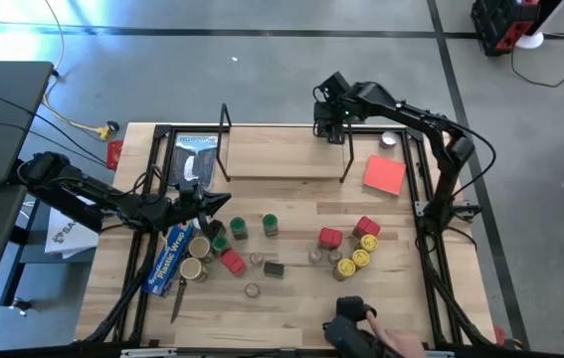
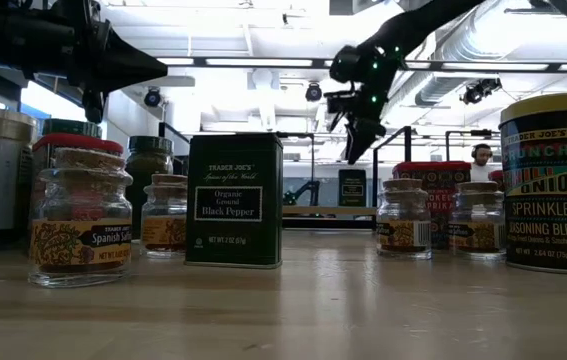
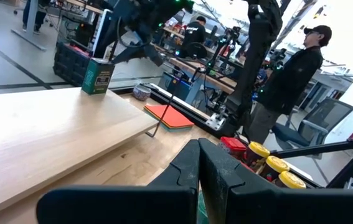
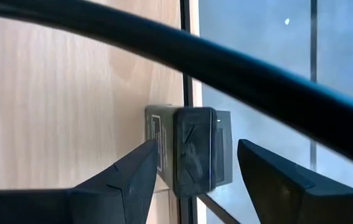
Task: Shelf spices
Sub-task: Put the seasoning can on the shelf aligned with the black seasoning can
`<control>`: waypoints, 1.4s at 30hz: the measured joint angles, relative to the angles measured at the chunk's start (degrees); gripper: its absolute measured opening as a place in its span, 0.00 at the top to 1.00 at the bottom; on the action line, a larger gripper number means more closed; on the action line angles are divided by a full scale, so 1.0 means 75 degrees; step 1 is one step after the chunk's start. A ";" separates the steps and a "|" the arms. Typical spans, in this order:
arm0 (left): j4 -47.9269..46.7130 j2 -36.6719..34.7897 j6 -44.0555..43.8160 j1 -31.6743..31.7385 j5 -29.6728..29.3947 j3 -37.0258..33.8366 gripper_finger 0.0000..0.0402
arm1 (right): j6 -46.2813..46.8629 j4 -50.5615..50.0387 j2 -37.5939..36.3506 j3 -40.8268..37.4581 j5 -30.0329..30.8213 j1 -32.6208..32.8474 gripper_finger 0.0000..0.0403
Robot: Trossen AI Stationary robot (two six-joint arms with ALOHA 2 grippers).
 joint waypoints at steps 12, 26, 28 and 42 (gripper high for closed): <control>-0.0006 0.0000 -0.0015 -0.0010 0.0019 0.0000 1.00 | 0.2222 -0.0556 -0.1715 -0.0794 -0.2686 0.2094 0.46; -0.0001 -0.0002 -0.0020 -0.0297 -0.0026 0.0000 1.00 | 0.6310 0.7415 -0.2209 -0.4801 -0.1392 0.7036 0.46; -0.0006 0.0000 -0.0020 -0.0294 -0.0082 0.0000 1.00 | 0.6354 0.7730 -0.1840 -0.4752 -0.1060 0.7319 0.46; -0.0001 -0.0001 -0.0101 -0.0296 -0.0099 0.0000 1.00 | 0.6098 0.5491 0.0381 -0.2324 -0.0526 0.7652 0.39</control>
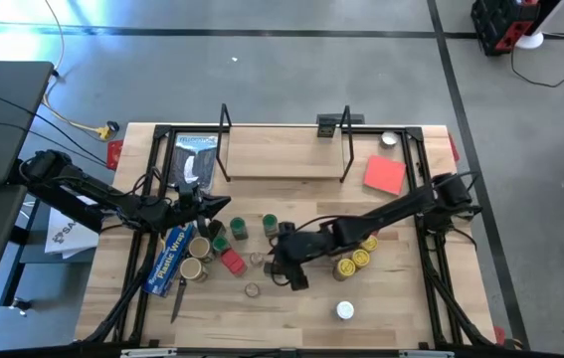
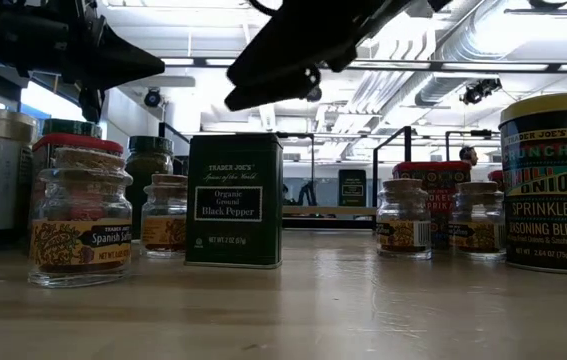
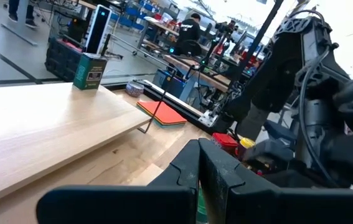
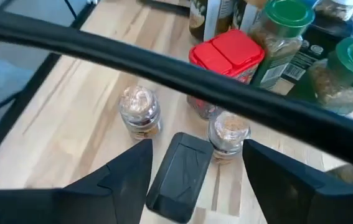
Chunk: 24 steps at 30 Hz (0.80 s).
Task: Shelf spices
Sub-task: Put the seasoning can on the shelf aligned with the black seasoning can
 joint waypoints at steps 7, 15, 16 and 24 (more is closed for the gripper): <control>-0.0001 -0.0001 -0.0004 0.0001 0.0006 0.0000 1.00 | 0.0147 -0.0328 0.0385 0.0324 0.0053 0.0055 0.38; -0.0004 0.0006 -0.0004 -0.0001 0.0014 0.0000 1.00 | 0.0203 -0.0416 0.0436 0.0330 0.0167 0.0031 0.38; -0.0002 0.0016 -0.0001 0.0001 0.0012 0.0000 1.00 | 0.0203 -0.0462 0.0436 0.0330 0.0191 0.0031 0.38; -0.0016 0.0016 0.0001 -0.0001 0.0003 0.0000 1.00 | 0.0353 -0.0590 0.0436 0.0330 0.0237 0.0161 0.38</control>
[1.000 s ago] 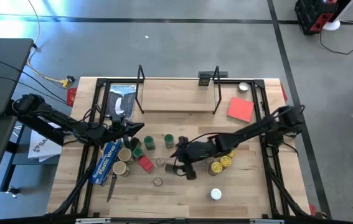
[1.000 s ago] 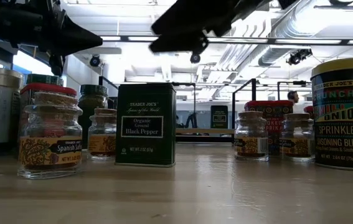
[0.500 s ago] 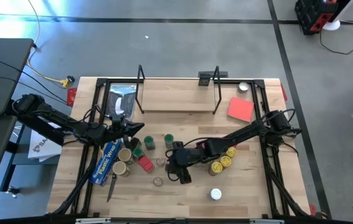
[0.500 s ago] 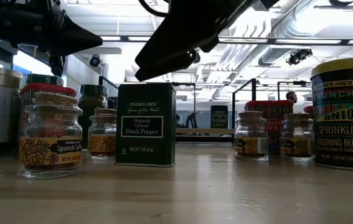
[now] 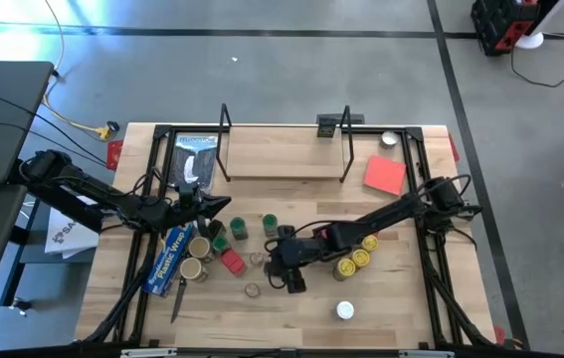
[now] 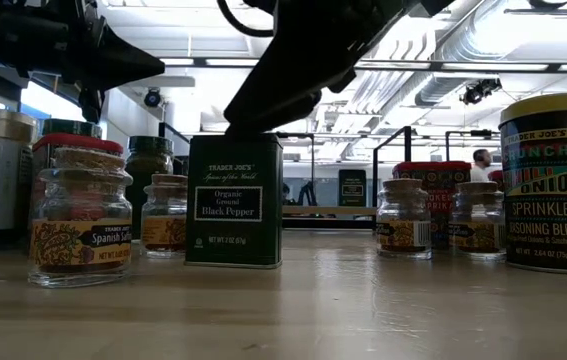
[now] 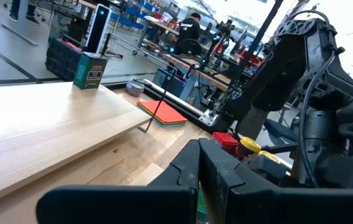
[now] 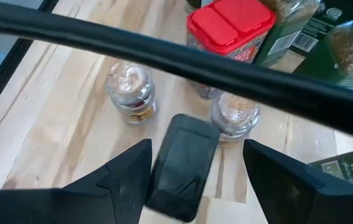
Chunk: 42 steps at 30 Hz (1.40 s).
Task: Shelf spices
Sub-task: Put the seasoning can on the shelf aligned with the black seasoning can
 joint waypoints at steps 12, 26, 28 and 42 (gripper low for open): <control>0.0005 0.0000 -0.0108 0.0000 -0.0015 0.0000 1.00 | 0.0027 -0.0032 0.0141 0.0000 0.0119 0.0135 0.38; -0.0040 0.0035 -0.0127 0.0003 -0.0035 0.0000 1.00 | 0.0476 -0.0027 0.0294 0.0000 -0.0318 0.0016 0.58; -0.0027 0.0050 -0.0125 0.0003 -0.0035 0.0000 1.00 | 0.0479 -0.0058 0.0293 0.0000 -0.0391 0.0016 0.65; -0.0038 0.0070 -0.0134 0.0003 0.0008 0.0000 1.00 | 0.0369 -0.1297 -0.0778 -0.0006 0.0035 0.0019 0.70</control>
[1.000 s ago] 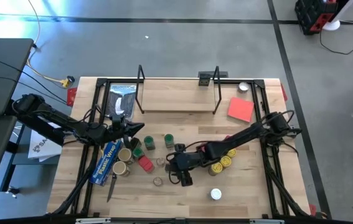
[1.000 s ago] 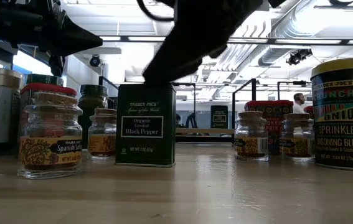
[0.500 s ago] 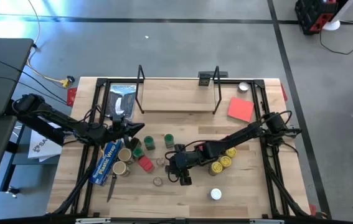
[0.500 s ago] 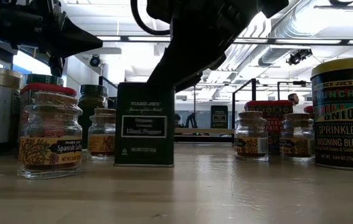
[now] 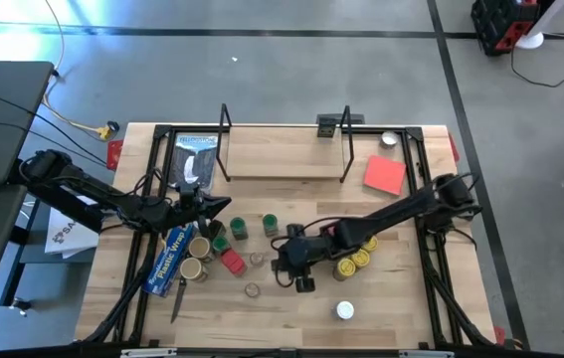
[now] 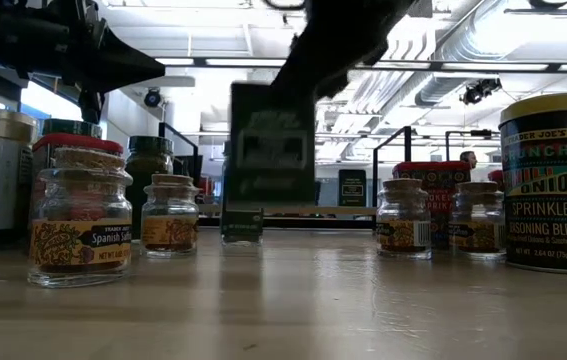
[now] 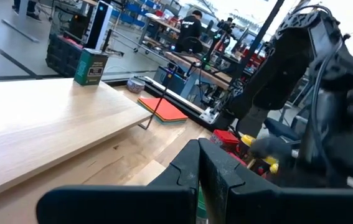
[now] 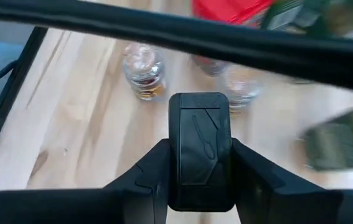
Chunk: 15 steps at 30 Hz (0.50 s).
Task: Shelf spices
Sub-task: Put the seasoning can on the shelf aligned with the black seasoning can
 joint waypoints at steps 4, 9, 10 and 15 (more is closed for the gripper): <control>0.0002 0.0000 0.0001 0.0000 0.0001 0.0000 1.00 | -0.0337 -0.0801 -0.0847 0.0000 0.0501 -0.0051 0.70; 0.0005 0.0000 0.0000 -0.0009 0.0001 0.0000 1.00 | -0.0905 -0.2123 -0.2052 0.0000 0.1281 -0.0592 0.70; -0.0003 0.0000 0.0000 -0.0009 0.0001 0.0000 1.00 | -0.1062 -0.2372 -0.2283 0.0000 0.1367 -0.0819 0.70; -0.0001 0.0000 0.0000 -0.0009 -0.0004 0.0000 1.00 | -0.2050 -0.3249 -0.2983 0.0003 0.1427 -0.2531 0.70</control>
